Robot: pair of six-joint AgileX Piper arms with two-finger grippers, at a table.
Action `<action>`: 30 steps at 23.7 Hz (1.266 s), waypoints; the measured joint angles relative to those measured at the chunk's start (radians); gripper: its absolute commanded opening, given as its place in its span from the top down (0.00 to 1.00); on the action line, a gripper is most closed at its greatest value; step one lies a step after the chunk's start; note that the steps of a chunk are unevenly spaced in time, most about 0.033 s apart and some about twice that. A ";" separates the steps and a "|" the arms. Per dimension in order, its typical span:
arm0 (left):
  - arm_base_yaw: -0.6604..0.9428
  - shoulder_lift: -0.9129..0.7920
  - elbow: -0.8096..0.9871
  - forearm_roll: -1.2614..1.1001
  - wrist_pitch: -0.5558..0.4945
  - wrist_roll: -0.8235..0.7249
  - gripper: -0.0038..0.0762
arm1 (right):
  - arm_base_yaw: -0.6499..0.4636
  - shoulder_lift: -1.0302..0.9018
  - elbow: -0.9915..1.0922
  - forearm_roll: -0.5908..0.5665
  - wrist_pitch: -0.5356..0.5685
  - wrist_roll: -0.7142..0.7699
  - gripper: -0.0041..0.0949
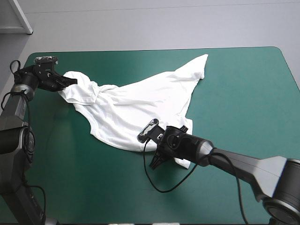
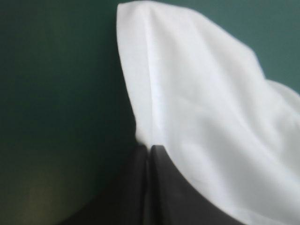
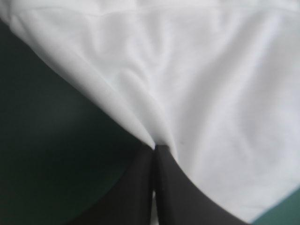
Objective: Fold the cloth
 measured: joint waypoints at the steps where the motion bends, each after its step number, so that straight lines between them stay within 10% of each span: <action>1: 0.000 -0.034 0.000 -0.041 0.000 0.007 0.93 | -0.002 -0.054 -0.004 -0.081 0.022 0.063 0.98; 13: 0.000 -0.365 -0.434 -0.165 0.139 0.023 0.93 | -0.080 -0.398 -0.611 -0.564 0.247 -0.042 0.98; 30: 0.000 -0.550 -0.937 0.023 0.194 -0.021 0.93 | -0.080 -0.427 -1.272 -0.635 0.070 -0.330 0.98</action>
